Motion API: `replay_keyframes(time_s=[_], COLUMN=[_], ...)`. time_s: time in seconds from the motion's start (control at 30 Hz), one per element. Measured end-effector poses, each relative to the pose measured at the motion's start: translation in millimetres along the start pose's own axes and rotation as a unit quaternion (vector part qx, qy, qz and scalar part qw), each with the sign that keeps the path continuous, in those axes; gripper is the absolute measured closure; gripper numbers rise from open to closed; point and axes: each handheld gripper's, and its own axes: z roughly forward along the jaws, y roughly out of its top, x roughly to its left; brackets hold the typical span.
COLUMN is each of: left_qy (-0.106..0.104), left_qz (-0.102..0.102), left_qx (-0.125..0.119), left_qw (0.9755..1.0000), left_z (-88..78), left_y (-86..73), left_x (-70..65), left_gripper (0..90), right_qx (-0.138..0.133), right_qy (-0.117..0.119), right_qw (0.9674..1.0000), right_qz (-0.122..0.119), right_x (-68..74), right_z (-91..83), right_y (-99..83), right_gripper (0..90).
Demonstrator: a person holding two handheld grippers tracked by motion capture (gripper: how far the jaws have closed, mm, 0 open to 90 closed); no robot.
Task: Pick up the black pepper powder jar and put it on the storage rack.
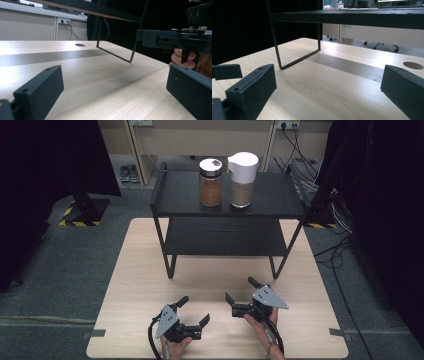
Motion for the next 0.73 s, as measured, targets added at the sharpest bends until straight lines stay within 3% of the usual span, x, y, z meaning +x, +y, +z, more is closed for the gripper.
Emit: replay_keyframes(time_s=[0.73], left_qy=[0.001], left_qz=[-0.001], left_qx=[-0.001], left_qw=[1.0000], left_z=[-0.4], left_y=[-0.3], left_x=[-0.3], left_gripper=[0.5], right_qx=[-0.002], right_qy=[0.001], right_qw=[1.0000], right_qz=[0.004], right_x=[-1.2], right_z=[0.2], right_y=[-0.4], right_gripper=[0.4])
